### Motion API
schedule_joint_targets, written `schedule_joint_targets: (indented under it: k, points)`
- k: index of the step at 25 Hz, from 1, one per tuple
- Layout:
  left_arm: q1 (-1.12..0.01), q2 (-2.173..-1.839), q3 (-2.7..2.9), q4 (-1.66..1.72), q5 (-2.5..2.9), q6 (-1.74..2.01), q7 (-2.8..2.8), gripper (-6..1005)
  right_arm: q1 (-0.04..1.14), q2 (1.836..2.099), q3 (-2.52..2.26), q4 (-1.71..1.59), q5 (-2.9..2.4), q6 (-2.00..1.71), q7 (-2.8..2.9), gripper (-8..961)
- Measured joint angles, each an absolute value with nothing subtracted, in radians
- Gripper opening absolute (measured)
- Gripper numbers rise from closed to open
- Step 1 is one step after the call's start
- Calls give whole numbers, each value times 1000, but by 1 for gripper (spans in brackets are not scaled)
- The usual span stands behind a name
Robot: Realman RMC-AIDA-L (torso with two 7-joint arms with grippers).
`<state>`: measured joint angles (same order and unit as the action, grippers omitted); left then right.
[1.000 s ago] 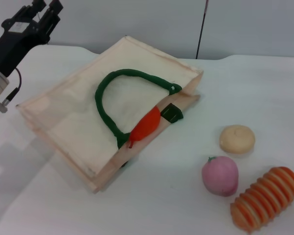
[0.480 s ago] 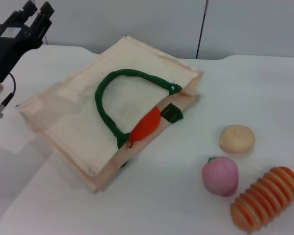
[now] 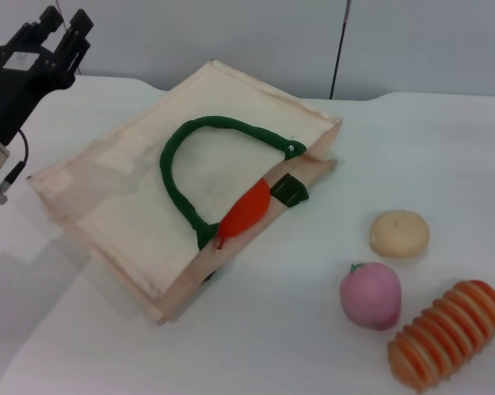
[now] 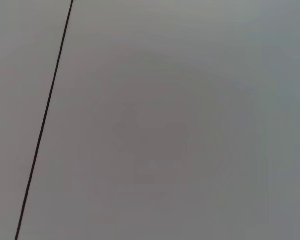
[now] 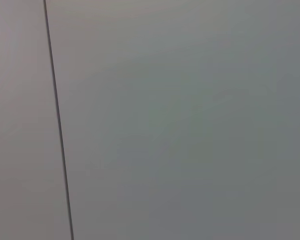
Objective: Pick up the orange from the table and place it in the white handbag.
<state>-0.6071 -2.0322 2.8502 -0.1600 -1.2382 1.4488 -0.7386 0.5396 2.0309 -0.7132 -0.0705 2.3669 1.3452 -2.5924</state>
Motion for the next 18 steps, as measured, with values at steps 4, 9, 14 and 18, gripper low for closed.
schedule_joint_targets:
  k: [4,9,14,18]
  points:
    - [-601,-2033,2850,-138,-1247,1449,-704,498,538,2031,-713,-70,2367,1342,-2592,836]
    - [-601,-2033,2850,-132,-1255,1452,-689,498,537,2031,-713,-71,2367,1335,-2592,836]
    - [-605,-2033,2850,-130,-1256,1455,-685,497,537,2031,-713,-71,2367,1326,-2592,836]
    - [-604,-2033,2850,-130,-1264,1455,-682,497,536,2030,-713,-71,2367,1318,-2592,836]
